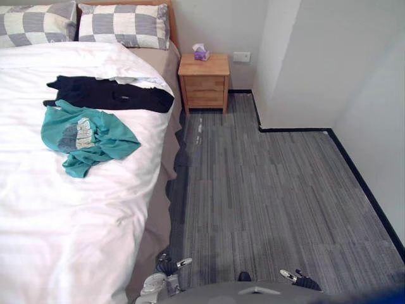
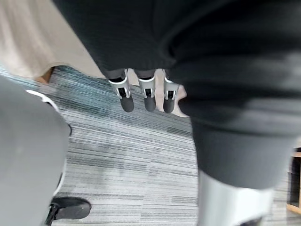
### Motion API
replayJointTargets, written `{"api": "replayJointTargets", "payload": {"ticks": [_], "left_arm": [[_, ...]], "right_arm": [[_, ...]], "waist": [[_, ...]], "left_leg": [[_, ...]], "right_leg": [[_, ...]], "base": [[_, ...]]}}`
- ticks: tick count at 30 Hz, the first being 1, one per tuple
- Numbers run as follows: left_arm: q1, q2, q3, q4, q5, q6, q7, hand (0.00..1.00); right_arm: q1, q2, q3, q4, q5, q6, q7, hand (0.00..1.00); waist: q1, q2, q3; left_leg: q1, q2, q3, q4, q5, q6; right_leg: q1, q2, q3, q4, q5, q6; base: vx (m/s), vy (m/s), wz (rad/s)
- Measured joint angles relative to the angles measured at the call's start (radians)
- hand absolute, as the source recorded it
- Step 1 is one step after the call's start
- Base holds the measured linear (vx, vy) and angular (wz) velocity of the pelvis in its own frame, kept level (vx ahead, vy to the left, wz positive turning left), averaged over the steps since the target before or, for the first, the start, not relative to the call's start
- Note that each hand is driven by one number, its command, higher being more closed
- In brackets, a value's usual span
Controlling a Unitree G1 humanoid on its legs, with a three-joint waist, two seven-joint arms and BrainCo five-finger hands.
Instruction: Tidy the bed and pick cloth on bed and put in laundry
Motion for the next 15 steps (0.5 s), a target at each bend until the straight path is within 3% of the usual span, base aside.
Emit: {"api": "replayJointTargets", "payload": {"ticks": [3,5,6,7,8,9,10,11,12,14,15], "left_arm": [[-0.004,0.001,0.017,-0.001,-0.029,0.04,0.001,0.0],[-0.003,-0.002,0.081,-0.011,-0.066,0.073,0.014,0.0],[-0.002,0.001,0.104,-0.011,-0.072,0.08,0.019,0.0],[0.0,0.0,0.153,-0.014,-0.093,0.097,0.022,0.0],[-0.002,-0.002,0.161,-0.017,-0.105,0.107,0.022,0.0],[-0.007,-0.01,0.167,-0.028,-0.118,0.119,0.024,0.0],[-0.005,-0.01,0.168,-0.039,-0.13,0.123,0.024,0.0],[-0.003,-0.009,0.168,-0.047,-0.138,0.128,0.024,0.0],[-0.001,-0.011,0.167,-0.052,-0.15,0.133,0.025,0.0],[-0.001,-0.019,0.166,-0.064,-0.155,0.137,0.021,0.0],[0.003,-0.026,0.166,-0.077,-0.159,0.137,0.02,0.0]], "right_arm": [[0.003,0.008,-0.03,0.001,-0.009,-0.001,-0.001,0.0],[0.005,0.018,-0.039,0.003,-0.028,-0.002,-0.003,0.0],[0.004,0.021,-0.039,0.002,-0.036,-0.002,-0.004,0.0],[0.008,0.019,-0.038,-0.003,-0.049,-0.007,-0.008,0.0],[0.011,0.015,-0.037,-0.011,-0.049,-0.013,-0.012,0.0],[0.014,-0.003,-0.024,-0.032,-0.049,-0.02,-0.021,0.0],[0.025,0.0,-0.029,-0.044,-0.049,-0.022,-0.034,0.0],[0.036,0.004,-0.03,-0.049,-0.049,-0.022,-0.041,0.0],[0.039,0.011,-0.033,-0.052,-0.05,-0.023,-0.051,0.0],[0.043,0.012,-0.048,-0.062,-0.061,-0.029,-0.059,0.0],[0.05,0.016,-0.06,-0.07,-0.072,-0.036,-0.065,0.0]], "waist": [[-0.002,0.001,0.002],[0.001,-0.004,0.009],[0.004,-0.006,0.013],[0.0,0.006,0.018],[-0.001,0.017,0.023],[0.009,0.045,0.042],[-0.001,0.057,0.063],[0.001,0.041,0.068],[0.003,0.02,0.062],[-0.001,0.025,0.068],[0.002,0.025,0.069]], "left_leg": [[-0.01,0.007,0.003,0.026,-0.006,-0.01],[-0.117,0.052,0.021,0.251,-0.037,-0.06],[-0.153,0.07,0.029,0.331,-0.037,-0.061],[-0.236,0.111,0.021,0.501,-0.028,-0.047],[-0.269,0.135,0.012,0.564,-0.014,-0.029],[-0.321,0.178,-0.005,0.701,0.01,-0.027],[-0.342,0.183,-0.032,0.765,0.061,-0.027],[-0.349,0.173,-0.036,0.787,0.1,-0.021],[-0.349,0.128,-0.023,0.756,0.036,-0.001],[-0.372,0.084,0.024,0.647,-0.023,0.002],[-0.39,0.064,0.053,0.548,-0.02,0.004]], "right_leg": [[0.003,-0.002,-0.003,0.0,-0.023,-0.003],[-0.006,-0.003,-0.029,0.001,-0.039,-0.019],[-0.006,0.0,-0.029,0.001,-0.041,-0.022],[-0.01,0.012,-0.04,0.001,-0.05,-0.036],[-0.01,0.022,-0.051,0.001,-0.053,-0.041],[-0.061,0.022,-0.114,0.17,-0.11,-0.055],[-0.066,0.023,-0.092,0.217,-0.147,-0.055],[-0.06,0.011,-0.077,0.22,-0.152,-0.057],[-0.045,-0.03,-0.042,0.219,-0.16,-0.056],[-0.047,-0.07,-0.015,0.213,-0.163,-0.051],[-0.05,-0.092,-0.007,0.213,-0.168,-0.042]], "base": [[0.0,0.0,0.0],[-0.01,-0.034,-0.18],[-0.01,-0.067,-0.38],[-0.01,-0.057,-0.32],[0.11,-0.086,-0.55],[0.11,-0.037,-0.47],[0.13,-0.03,-0.49],[0.12,-0.001,-0.43],[0.14,-0.016,-0.47],[0.13,0.018,-0.41],[0.12,0.066,-0.22]]}}
